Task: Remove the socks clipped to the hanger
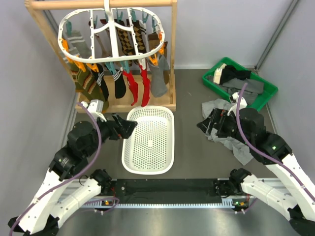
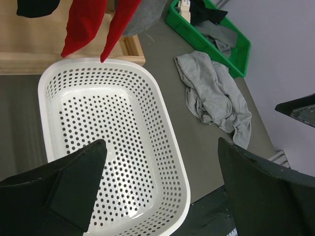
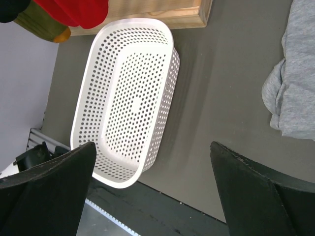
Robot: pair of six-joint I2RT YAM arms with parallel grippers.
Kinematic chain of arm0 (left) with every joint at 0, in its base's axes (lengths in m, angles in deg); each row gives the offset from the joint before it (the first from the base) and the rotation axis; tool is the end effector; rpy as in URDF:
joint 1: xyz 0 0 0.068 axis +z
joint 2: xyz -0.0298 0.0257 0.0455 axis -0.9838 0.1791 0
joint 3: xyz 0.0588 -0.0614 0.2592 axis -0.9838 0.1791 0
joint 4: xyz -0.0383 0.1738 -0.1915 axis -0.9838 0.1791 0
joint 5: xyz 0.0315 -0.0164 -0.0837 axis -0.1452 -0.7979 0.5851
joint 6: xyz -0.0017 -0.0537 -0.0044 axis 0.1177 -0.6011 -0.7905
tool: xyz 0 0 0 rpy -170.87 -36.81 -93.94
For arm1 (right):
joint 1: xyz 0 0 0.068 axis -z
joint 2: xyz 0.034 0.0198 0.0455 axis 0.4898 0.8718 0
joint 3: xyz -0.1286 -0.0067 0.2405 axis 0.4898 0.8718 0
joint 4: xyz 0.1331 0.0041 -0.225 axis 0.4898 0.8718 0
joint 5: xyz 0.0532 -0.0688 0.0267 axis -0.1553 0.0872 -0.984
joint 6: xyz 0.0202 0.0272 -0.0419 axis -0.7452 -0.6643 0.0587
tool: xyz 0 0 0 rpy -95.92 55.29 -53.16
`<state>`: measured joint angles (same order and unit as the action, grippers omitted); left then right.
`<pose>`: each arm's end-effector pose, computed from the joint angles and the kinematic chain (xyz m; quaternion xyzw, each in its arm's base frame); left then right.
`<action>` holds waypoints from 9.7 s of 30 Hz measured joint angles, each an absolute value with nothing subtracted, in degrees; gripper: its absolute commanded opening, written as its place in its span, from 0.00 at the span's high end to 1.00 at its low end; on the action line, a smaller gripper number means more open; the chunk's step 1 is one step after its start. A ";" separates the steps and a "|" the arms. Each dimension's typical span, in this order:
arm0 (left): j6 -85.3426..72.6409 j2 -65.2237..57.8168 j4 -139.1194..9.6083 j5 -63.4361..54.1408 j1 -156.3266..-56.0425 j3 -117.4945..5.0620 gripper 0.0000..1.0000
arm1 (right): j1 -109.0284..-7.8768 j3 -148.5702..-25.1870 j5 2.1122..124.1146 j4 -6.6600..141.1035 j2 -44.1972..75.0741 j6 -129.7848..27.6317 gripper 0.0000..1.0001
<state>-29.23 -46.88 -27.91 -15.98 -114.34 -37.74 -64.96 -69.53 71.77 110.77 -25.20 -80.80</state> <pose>0.0910 -0.0606 0.3745 -0.0153 0.7839 -0.3346 0.5228 0.1078 0.0765 0.3685 0.0113 0.8493 0.3047 0.4309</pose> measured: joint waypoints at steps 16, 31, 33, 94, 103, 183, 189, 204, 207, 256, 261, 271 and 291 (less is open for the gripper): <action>-24.62 -47.12 -27.28 -21.42 -114.34 -41.52 0.01 | -64.96 -71.84 69.43 107.01 -21.94 -79.24 0.01; -19.46 -50.47 -23.76 -26.49 -114.34 -44.69 0.01 | -64.99 -79.60 61.94 79.14 1.27 -74.76 0.36; -19.26 -50.53 -23.30 -26.47 -114.34 -44.93 0.01 | -65.05 -80.08 61.83 75.99 3.79 -73.80 0.34; -18.06 -45.90 -28.17 -20.24 -114.34 -44.16 0.04 | -67.19 -95.51 58.33 59.40 31.41 -41.91 0.83; -16.99 -45.99 -27.98 -21.33 -114.34 -44.10 0.04 | -68.20 -98.01 57.56 61.59 32.92 -45.74 1.00; -13.97 -29.79 -53.88 0.81 -114.34 -33.52 1.00 | -83.56 -139.93 81.48 98.61 37.47 -52.80 0.31; -14.30 -29.33 -53.85 1.22 -114.34 -33.52 1.00 | -83.56 -139.93 81.21 97.28 38.74 -52.93 0.35; -14.37 -29.37 -53.77 1.18 -114.34 -33.39 1.00 | -83.61 -139.10 82.04 94.26 40.92 -53.34 1.00; -14.43 -29.92 -53.18 1.16 -114.34 -32.34 1.00 | -83.59 -137.11 82.15 92.76 40.64 -53.34 1.00; -16.49 -20.68 -69.46 -16.96 -114.34 -26.11 0.09 | -83.59 -131.01 77.98 87.38 36.07 -62.11 1.00; -15.37 -12.81 -76.30 -17.73 -114.01 -27.01 0.14 | -83.56 -129.87 77.89 86.24 35.28 -63.88 1.00; -15.00 -1.38 -82.90 -16.74 -113.12 -31.84 0.76 | -83.52 -127.58 76.89 83.82 34.65 -67.53 1.00; -20.53 -10.51 -75.01 0.06 -110.82 -33.35 1.00 | -82.73 -126.79 71.40 90.51 29.93 -63.33 0.25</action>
